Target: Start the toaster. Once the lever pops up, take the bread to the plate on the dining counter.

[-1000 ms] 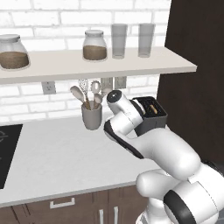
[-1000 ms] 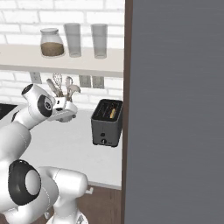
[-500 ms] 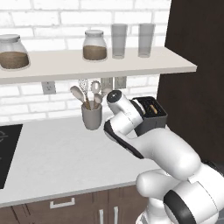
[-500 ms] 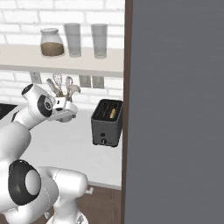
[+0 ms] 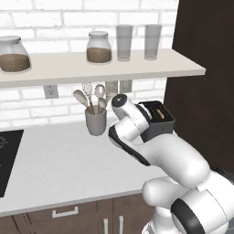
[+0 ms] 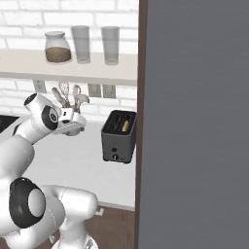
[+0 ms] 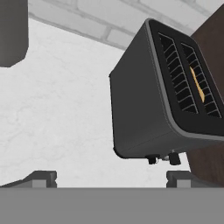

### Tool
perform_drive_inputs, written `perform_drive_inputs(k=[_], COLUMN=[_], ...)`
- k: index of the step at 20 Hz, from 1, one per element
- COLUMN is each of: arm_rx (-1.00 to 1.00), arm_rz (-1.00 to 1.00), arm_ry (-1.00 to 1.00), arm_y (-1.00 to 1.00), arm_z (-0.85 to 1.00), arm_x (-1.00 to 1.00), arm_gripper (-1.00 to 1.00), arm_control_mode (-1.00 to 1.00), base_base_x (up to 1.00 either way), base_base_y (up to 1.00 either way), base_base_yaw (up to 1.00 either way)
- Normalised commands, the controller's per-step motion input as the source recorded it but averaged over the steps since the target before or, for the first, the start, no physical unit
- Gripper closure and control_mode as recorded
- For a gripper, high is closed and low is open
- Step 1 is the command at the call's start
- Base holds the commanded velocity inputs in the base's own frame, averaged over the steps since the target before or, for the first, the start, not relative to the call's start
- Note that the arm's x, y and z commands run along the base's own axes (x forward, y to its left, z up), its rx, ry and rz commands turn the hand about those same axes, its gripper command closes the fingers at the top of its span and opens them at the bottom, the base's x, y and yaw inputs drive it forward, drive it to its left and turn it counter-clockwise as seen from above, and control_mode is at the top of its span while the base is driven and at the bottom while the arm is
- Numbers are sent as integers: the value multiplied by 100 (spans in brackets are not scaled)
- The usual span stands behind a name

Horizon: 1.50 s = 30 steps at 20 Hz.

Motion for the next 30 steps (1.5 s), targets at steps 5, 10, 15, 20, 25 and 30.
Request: perform_drive_inputs(k=[5,10,15,20,25,30], arm_rx=[0,0,0,0,0,0], arm_rz=[0,0,0,0,0,0], arm_ry=[0,0,0,0,0,0], arm_y=[0,0,0,0,0,0], arm_z=[0,0,0,0,0,0], arm_x=[0,0,0,0,0,0], arm_gripper=[-100,-100,-100,-100,-100,-100], arm_control_mode=[-100,-100,-100,-100,-100,-100], base_base_x=[0,0,0,0,0,0], base_base_y=[0,0,0,0,0,0], base_base_yaw=[0,0,0,0,0,0])
